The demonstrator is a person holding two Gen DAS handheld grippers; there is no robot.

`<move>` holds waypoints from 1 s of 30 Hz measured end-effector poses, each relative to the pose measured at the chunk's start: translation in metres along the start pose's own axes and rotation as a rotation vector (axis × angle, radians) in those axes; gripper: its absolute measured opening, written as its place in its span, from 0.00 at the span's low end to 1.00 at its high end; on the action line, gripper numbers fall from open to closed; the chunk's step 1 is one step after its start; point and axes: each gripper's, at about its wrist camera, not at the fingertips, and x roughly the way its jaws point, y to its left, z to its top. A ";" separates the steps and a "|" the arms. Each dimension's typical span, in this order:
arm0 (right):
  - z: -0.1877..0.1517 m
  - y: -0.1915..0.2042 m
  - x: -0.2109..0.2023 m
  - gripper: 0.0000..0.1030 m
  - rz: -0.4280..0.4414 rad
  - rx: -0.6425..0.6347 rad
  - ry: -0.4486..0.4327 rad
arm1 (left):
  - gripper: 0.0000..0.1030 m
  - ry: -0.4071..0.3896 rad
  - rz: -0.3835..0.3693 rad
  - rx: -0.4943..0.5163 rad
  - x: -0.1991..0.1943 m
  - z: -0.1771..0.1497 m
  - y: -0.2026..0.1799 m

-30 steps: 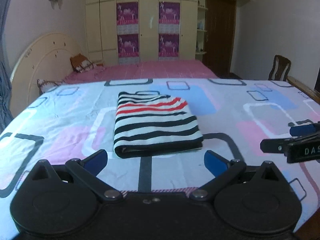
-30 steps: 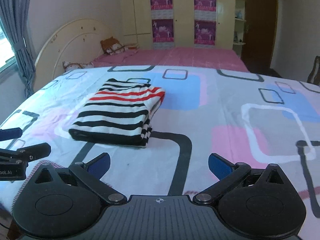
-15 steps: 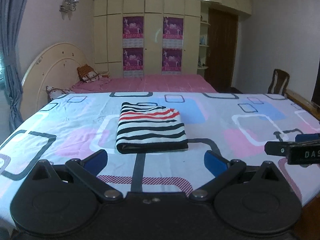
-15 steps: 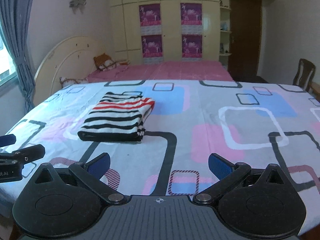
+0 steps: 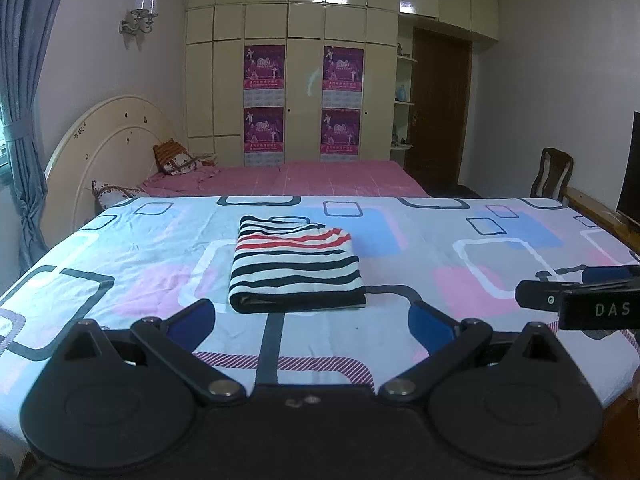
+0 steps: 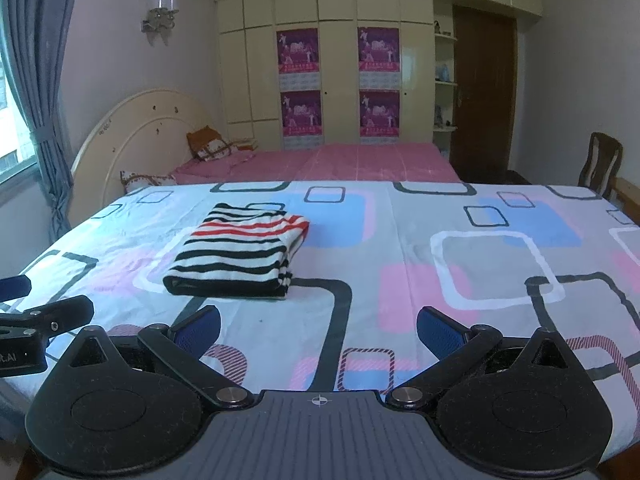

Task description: Fold small clothes

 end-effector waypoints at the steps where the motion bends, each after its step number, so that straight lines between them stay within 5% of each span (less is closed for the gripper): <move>1: 0.000 -0.001 0.000 1.00 0.000 -0.002 -0.001 | 1.00 0.000 -0.002 0.000 0.000 0.000 0.000; 30: 0.004 -0.009 0.003 1.00 -0.007 -0.007 -0.007 | 1.00 -0.009 -0.009 0.008 0.001 0.004 0.001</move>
